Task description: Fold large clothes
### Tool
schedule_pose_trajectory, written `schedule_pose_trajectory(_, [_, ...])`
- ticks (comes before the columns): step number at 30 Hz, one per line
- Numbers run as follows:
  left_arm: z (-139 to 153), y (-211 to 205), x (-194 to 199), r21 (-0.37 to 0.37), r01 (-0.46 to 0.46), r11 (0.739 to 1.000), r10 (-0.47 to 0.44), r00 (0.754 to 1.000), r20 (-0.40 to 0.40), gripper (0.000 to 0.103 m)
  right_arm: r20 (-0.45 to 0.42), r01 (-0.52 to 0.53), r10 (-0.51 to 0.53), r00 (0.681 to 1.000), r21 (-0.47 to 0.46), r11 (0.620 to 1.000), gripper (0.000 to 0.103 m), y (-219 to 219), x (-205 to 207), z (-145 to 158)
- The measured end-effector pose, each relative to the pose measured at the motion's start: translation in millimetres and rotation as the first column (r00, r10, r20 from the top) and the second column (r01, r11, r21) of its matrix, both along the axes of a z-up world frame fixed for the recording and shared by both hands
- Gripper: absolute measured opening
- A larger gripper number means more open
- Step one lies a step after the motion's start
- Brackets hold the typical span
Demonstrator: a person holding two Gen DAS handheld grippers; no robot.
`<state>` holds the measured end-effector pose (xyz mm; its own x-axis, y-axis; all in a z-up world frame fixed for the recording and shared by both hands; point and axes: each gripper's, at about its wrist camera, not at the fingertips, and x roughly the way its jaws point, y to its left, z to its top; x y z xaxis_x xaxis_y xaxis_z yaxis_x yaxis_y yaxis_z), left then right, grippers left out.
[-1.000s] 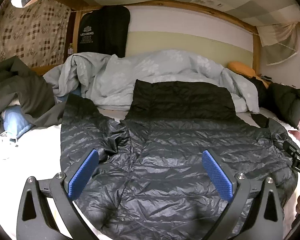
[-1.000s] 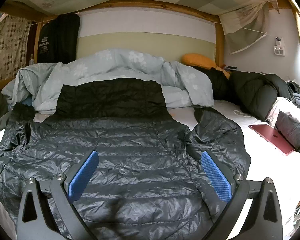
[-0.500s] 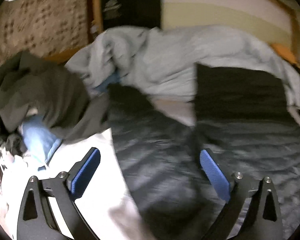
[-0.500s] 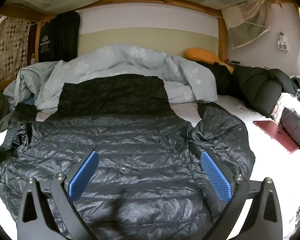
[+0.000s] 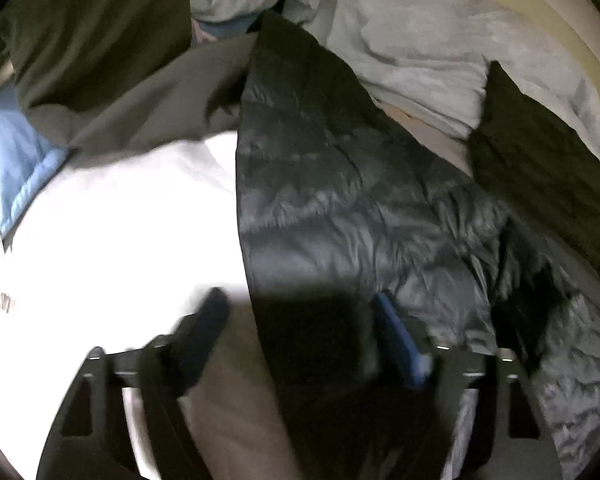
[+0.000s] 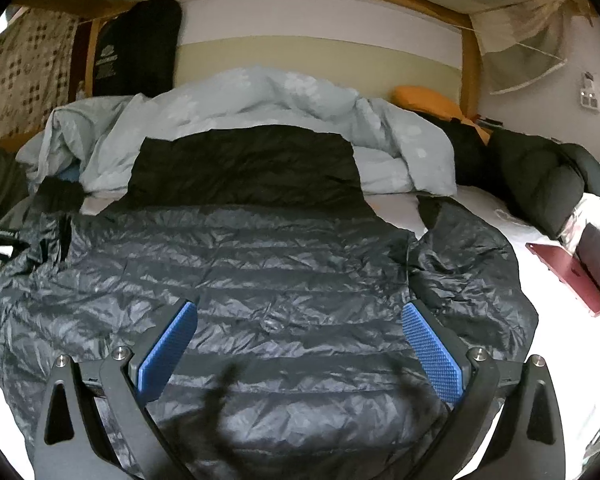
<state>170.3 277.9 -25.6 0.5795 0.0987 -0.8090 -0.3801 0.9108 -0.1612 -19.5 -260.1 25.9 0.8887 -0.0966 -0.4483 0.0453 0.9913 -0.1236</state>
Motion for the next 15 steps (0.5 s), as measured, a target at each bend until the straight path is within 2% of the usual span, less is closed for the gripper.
schedule_pose_trajectory(1, [0, 0, 2, -0.003, -0.002, 1.0, 0.002, 1.0, 0.016, 0.032, 0.006, 0.001, -0.001, 1.0, -0.01, 1.0, 0.102, 0, -1, 1])
schedule_pose_trajectory(2, [1, -1, 2, -0.008, 0.004, 1.0, -0.004, 1.0, 0.025, 0.022, 0.011, 0.002, -0.001, 1.0, -0.015, 1.0, 0.102, -1, -2, 2])
schedule_pose_trajectory(3, [2, -2, 3, -0.012, 0.012, 1.0, -0.011, 0.999, 0.035, 0.008, 0.018, 0.001, -0.001, 1.0, -0.019, 1.0, 0.102, -1, -4, 3])
schedule_pose_trajectory(5, [15, -11, -3, 0.024, 0.031, 0.999, -0.033, 0.996, 0.088, 0.005, 0.033, -0.002, 0.002, 0.999, -0.013, 1.0, 0.102, -3, -7, 8])
schedule_pose_trajectory(7, [39, -24, -16, 0.076, 0.057, 0.995, -0.071, 0.979, 0.191, 0.004, 0.043, -0.004, 0.005, 0.999, -0.004, 1.0, 0.102, -5, -10, 13])
schedule_pose_trajectory(9, [69, -40, -35, 0.063, 0.13, 0.99, -0.143, 0.939, 0.311, 0.004, 0.059, -0.008, 0.008, 0.998, 0.001, 1.0, 0.102, -6, -15, 18])
schedule_pose_trajectory(10, [83, -50, -46, 0.055, 0.179, 0.982, -0.186, 0.912, 0.365, 0.004, 0.063, -0.009, 0.009, 0.998, 0.0, 1.0, 0.102, -6, -15, 19])
schedule_pose_trajectory(12, [106, -79, -72, 0.069, 0.292, 0.954, -0.291, 0.847, 0.444, 0.004, 0.075, -0.005, 0.006, 0.997, -0.008, 1.0, 0.102, -6, -17, 22])
schedule_pose_trajectory(15, [123, -138, -112, 0.128, 0.433, 0.892, -0.437, 0.758, 0.484, 0.004, 0.078, 0.001, -0.001, 0.997, 0.001, 1.0, 0.102, -8, -18, 24])
